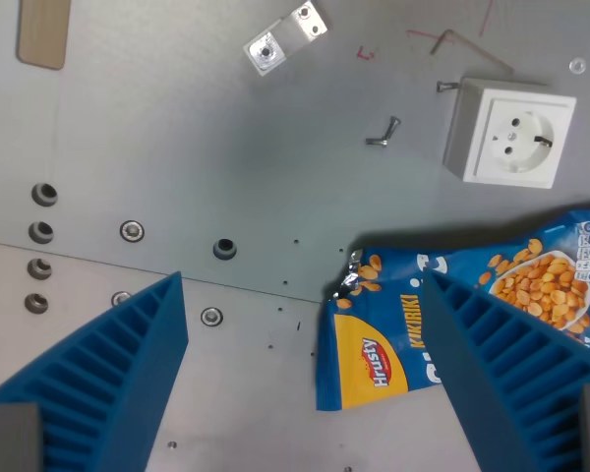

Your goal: Rotate around base negative x

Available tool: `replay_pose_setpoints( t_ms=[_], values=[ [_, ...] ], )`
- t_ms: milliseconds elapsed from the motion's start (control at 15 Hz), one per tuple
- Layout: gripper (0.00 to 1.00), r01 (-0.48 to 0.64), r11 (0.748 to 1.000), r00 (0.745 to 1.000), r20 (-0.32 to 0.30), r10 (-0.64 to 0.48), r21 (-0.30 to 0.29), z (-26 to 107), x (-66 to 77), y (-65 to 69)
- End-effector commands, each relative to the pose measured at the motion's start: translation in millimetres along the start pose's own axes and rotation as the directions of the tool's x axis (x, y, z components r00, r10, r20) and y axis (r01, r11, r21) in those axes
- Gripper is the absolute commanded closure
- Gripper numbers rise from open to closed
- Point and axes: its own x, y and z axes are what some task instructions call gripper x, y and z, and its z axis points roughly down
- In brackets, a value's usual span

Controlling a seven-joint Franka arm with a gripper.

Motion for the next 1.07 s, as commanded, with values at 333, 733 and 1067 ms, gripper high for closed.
replay_pose_setpoints(
  t_ms=[333, 733, 1067],
  values=[
    [0.0, -0.007, 0.976, 0.998, 0.059, 0.021, -0.219, -2.8, -0.2, -2.2],
    [0.0, -0.001, 0.956, 0.996, 0.08, 0.026, -0.294, -2.8, -0.2, -2.2],
    [0.0, 0.005, 0.935, 0.995, 0.097, 0.032, -0.354, -2.8, -0.2, -2.2]
  ],
)
